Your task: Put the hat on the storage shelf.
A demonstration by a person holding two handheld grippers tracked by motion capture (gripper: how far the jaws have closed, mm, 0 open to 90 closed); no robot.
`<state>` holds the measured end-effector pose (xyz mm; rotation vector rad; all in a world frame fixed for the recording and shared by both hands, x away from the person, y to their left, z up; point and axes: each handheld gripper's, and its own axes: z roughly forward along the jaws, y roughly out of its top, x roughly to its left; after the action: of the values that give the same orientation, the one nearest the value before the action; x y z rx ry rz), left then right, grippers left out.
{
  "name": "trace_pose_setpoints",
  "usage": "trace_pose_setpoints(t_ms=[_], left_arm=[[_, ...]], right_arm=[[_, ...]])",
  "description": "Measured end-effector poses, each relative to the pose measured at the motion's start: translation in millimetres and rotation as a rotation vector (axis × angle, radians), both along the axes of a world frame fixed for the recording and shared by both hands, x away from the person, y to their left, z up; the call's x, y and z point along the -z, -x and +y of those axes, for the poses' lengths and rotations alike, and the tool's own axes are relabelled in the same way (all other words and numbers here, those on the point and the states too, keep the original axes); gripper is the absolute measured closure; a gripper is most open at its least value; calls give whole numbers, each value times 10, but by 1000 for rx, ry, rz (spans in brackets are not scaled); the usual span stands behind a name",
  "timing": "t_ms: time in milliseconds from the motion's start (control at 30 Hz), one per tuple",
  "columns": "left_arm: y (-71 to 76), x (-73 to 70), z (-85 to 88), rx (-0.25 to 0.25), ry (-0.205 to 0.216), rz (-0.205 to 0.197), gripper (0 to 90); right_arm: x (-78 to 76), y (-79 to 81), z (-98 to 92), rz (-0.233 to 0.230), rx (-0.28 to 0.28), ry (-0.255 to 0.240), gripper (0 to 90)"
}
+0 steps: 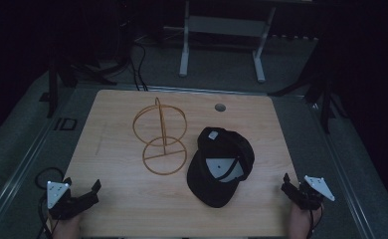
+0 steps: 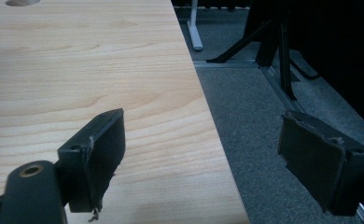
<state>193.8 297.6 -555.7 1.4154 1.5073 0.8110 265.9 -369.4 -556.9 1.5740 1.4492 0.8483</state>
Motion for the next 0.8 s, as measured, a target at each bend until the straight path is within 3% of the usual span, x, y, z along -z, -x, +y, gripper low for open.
trace_pose_setpoints(t_ms=[100,133,167,267,300,367,433,567,667,733,800], left_arm=[[-3,-34,-1,8,51,-13,10],[-3,-34,-1,8,51,-13,10],[-17,-44,-11,25,72,4,10],[-32,-41,-45,42,39,19,10],[-41,-41,-83,59,0,14,10],[-48,-48,-120,86,-22,5,10],[-62,-51,-147,112,-26,5,10],[-83,-32,-175,141,-30,20,10],[-78,-38,-167,133,-24,7,10],[-78,-40,-159,128,-24,3,10],[-90,-33,-160,127,-22,13,10]], right_arm=[[1,-7,28,4,-12,28,141],[0,-7,42,6,-18,34,141],[-2,-6,55,15,-25,36,140],[-30,13,77,10,-46,37,139],[-56,24,89,0,-60,34,138],[-158,48,135,-1,-111,-1,134],[-277,54,200,23,-139,-15,133],[-495,89,300,2,-177,-28,127],[-582,161,320,-22,-190,-29,127],[-627,192,310,-21,-206,-68,127],[-702,224,326,-39,-213,-77,128]])
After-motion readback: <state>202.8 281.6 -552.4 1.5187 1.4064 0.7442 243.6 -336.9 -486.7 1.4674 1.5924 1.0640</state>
